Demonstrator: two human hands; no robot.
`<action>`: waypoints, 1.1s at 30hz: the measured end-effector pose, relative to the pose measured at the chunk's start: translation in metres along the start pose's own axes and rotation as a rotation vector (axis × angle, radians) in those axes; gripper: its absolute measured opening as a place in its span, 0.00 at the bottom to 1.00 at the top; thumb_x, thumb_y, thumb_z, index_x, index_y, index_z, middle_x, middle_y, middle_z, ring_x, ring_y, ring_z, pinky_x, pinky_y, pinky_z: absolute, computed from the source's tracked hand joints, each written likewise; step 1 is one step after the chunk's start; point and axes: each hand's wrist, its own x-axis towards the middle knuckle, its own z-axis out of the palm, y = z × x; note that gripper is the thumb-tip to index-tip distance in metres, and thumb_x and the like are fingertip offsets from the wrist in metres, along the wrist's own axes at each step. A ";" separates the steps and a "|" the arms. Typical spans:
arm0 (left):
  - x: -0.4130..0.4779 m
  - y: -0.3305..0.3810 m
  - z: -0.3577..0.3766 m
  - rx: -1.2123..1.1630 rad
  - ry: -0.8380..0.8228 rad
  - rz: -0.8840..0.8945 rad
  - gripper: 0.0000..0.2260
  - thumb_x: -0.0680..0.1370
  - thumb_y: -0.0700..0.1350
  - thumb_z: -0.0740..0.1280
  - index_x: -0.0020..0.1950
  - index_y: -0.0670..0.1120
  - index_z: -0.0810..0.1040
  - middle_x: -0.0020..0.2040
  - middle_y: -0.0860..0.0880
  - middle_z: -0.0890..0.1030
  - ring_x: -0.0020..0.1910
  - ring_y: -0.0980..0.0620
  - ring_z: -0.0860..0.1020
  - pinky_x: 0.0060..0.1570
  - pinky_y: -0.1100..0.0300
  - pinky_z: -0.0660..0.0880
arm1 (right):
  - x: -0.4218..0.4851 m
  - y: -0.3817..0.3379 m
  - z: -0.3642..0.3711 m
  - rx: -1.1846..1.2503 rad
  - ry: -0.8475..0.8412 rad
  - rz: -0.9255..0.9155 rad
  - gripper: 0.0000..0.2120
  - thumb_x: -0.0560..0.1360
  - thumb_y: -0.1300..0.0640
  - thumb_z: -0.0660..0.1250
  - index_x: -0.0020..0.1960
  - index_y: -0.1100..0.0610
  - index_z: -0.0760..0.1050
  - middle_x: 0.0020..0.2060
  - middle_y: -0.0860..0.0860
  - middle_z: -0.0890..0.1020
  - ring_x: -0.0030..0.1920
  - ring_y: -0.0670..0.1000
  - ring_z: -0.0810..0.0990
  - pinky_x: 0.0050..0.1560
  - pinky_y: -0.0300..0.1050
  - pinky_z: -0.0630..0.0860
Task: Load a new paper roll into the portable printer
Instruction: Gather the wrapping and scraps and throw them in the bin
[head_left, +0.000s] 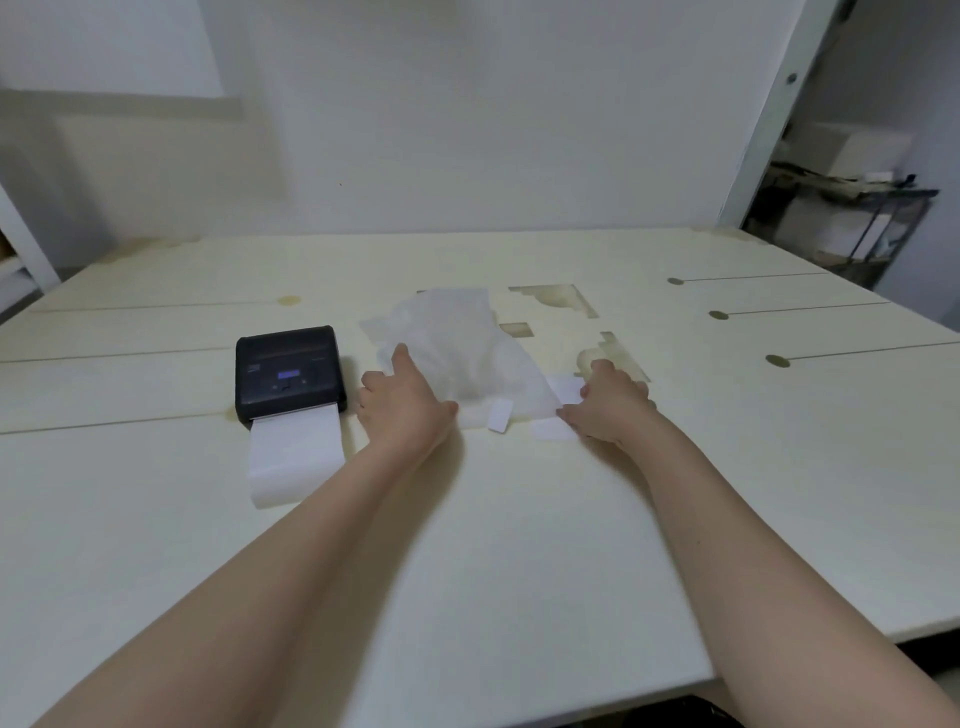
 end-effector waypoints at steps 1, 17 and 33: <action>0.000 -0.001 -0.001 -0.025 -0.009 0.012 0.40 0.75 0.49 0.71 0.80 0.53 0.50 0.69 0.36 0.66 0.66 0.36 0.71 0.67 0.48 0.66 | 0.000 -0.001 -0.001 0.013 -0.023 -0.004 0.29 0.74 0.47 0.67 0.68 0.59 0.65 0.61 0.54 0.75 0.66 0.60 0.70 0.63 0.53 0.71; -0.014 -0.013 -0.008 -0.057 0.059 0.140 0.35 0.74 0.38 0.62 0.77 0.62 0.57 0.65 0.45 0.74 0.55 0.43 0.78 0.50 0.51 0.76 | -0.027 -0.001 -0.019 -0.146 -0.183 -0.152 0.31 0.73 0.48 0.68 0.71 0.58 0.64 0.64 0.53 0.75 0.64 0.56 0.73 0.56 0.47 0.73; -0.086 0.060 0.028 -0.623 0.015 0.501 0.33 0.72 0.39 0.69 0.76 0.49 0.65 0.62 0.51 0.71 0.58 0.52 0.74 0.60 0.54 0.74 | -0.092 0.073 -0.038 1.443 -0.054 -0.113 0.11 0.77 0.63 0.67 0.59 0.58 0.79 0.49 0.50 0.86 0.52 0.51 0.84 0.54 0.48 0.79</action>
